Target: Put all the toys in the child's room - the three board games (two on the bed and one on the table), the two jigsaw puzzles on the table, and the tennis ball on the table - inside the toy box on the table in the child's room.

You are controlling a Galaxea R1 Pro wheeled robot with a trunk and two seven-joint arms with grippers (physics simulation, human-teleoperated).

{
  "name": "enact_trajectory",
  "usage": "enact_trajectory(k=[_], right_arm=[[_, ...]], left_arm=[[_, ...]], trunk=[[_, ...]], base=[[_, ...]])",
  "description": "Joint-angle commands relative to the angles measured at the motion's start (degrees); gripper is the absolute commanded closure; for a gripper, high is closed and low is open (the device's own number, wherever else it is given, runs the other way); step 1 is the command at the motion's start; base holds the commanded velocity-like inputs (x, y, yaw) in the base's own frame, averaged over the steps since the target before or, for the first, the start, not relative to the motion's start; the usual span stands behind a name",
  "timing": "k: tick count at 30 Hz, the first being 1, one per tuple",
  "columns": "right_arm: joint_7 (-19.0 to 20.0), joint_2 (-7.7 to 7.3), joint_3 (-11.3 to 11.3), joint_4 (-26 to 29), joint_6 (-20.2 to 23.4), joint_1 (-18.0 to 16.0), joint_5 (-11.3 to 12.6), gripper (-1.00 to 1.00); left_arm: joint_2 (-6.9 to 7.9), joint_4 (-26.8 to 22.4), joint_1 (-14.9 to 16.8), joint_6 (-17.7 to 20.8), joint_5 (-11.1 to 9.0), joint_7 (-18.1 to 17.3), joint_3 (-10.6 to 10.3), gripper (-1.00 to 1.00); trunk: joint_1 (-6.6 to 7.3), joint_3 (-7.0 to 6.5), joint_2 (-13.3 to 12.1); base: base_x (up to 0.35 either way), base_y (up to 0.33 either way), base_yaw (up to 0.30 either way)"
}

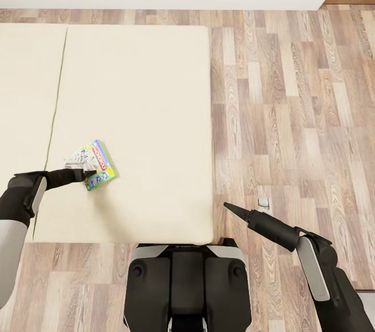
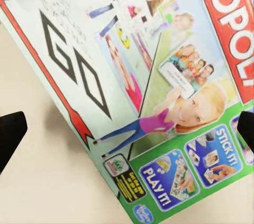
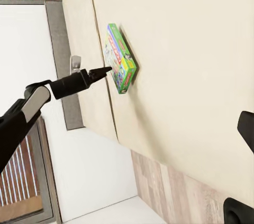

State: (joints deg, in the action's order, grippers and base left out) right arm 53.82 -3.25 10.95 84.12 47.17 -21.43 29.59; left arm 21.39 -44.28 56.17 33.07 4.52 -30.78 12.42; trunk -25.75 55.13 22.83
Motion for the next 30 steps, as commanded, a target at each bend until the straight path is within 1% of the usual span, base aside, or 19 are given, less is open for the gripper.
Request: enact_trajectory(k=[1, 4, 10, 13, 17, 22, 30], right_arm=[[0.08, 0.0, 0.04, 0.0, 0.29, -0.02, 0.12, -1.0], [0.09, 0.0, 0.04, 0.0, 0.29, -0.02, 0.12, -1.0], [0.13, 0.0, 0.04, 0.04, 0.15, -0.02, 0.12, -1.0], [0.14, 0.0, 0.04, 0.2, 0.08, 0.03, 0.14, -1.0], [0.22, 0.0, 0.1, 0.37, 0.04, 0.52, 0.19, -1.0], [0.35, 0.0, 0.13, 0.42, 0.03, 0.72, 0.2, -1.0], [0.4, -0.01, 0.2, 0.43, 0.03, 0.77, 0.21, -1.0]], left_arm=[[-0.05, -0.04, 0.39, 0.43, 0.49, -0.38, 0.23, -1.0], [-0.16, 0.21, 1.26, 0.73, 0.46, 0.43, 0.18, -1.0], [-0.4, 0.71, 2.88, 1.48, 0.32, 4.3, 0.23, -1.0], [-0.54, 0.97, 3.39, 1.58, 0.27, 5.54, 0.23, -1.0], [-0.64, 2.95, 5.0, 1.48, 0.24, 6.97, 0.18, -1.0], [-0.68, 5.34, 6.95, 1.15, -0.01, 7.8, 0.16, -1.0], [-0.86, 6.0, 7.72, 1.04, -0.15, 8.0, 0.15, -1.0]], trunk=[[-0.03, 0.06, 0.09], [-0.03, 0.06, 0.09], [-0.03, 0.06, 0.09], [-0.03, 0.06, 0.09], [-0.03, 0.06, 0.09], [-0.03, 0.16, 0.09], [-0.03, 0.75, 0.09]], base=[[0.0, 0.0, 0.0], [0.0, 0.0, 0.0], [0.0, 0.0, 0.0], [0.0, 0.0, 0.0], [0.0, 0.0, 0.0], [0.0, 0.0, 0.0], [0.0, 0.0, 0.0]])
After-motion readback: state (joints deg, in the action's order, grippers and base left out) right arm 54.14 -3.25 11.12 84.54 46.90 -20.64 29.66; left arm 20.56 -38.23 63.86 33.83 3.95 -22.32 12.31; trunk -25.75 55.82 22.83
